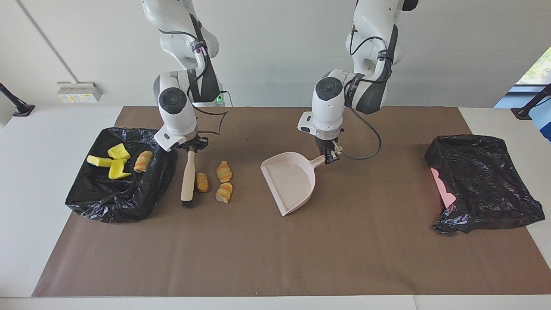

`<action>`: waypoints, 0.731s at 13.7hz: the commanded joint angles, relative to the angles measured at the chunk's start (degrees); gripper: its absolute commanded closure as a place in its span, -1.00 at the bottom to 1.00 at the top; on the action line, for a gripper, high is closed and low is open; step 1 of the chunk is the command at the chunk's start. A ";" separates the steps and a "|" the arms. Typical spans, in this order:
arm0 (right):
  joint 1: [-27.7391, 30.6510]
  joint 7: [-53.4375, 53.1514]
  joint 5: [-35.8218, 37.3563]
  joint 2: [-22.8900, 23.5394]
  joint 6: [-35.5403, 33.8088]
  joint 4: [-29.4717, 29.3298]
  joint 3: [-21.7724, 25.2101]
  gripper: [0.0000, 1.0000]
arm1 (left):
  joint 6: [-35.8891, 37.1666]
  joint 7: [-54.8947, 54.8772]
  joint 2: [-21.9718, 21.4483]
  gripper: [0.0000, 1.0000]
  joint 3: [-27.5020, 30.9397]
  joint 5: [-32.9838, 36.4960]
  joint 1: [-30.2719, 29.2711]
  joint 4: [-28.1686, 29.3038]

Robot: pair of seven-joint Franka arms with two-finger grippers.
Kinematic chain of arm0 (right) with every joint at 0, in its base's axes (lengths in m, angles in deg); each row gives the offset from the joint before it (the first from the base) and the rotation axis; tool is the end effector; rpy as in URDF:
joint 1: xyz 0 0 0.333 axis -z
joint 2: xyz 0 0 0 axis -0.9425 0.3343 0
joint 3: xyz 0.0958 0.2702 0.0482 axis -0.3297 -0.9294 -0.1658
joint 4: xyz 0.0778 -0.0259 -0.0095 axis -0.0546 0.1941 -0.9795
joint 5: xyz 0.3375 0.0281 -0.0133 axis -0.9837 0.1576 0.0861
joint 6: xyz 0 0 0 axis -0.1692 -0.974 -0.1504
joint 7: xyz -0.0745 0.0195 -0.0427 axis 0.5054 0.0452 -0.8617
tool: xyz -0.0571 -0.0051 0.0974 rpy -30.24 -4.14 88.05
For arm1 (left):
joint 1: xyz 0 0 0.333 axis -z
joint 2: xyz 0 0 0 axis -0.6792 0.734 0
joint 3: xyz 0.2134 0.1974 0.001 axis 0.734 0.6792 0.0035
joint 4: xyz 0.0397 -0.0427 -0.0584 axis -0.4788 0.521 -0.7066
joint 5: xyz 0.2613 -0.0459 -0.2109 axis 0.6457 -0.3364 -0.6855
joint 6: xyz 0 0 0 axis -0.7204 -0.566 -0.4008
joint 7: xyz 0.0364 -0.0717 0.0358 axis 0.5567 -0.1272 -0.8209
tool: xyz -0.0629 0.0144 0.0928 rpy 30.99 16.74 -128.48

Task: Sweep and dump trash in bin
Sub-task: 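Hold the dustpan with the left gripper while the right gripper sweeps nuggets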

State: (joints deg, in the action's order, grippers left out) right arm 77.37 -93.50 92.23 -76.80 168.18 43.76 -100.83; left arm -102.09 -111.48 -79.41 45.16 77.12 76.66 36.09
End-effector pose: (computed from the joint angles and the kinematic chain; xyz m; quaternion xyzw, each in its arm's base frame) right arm 0.4586 0.0803 0.3495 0.9909 0.0021 -0.1259 0.0475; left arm 0.4474 -0.2900 0.3773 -0.8034 0.5917 0.0455 0.0492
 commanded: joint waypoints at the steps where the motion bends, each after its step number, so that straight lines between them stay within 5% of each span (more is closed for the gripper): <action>1: -2.32 -0.89 -5.13 1.87 0.14 -2.00 -0.42 1.00 | -1.71 -0.79 -2.57 1.00 0.24 1.33 1.97 4.69; 10: -10.93 0.77 -29.73 3.29 -0.30 -4.64 -1.82 1.00 | -2.59 -0.70 -6.00 1.00 0.41 1.85 2.94 10.24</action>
State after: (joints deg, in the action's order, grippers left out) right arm 67.36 -93.77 67.37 -73.99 168.23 40.57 -102.14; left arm -103.49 -111.54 -83.43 44.84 77.49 78.63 43.57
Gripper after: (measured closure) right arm 0.731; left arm 0.687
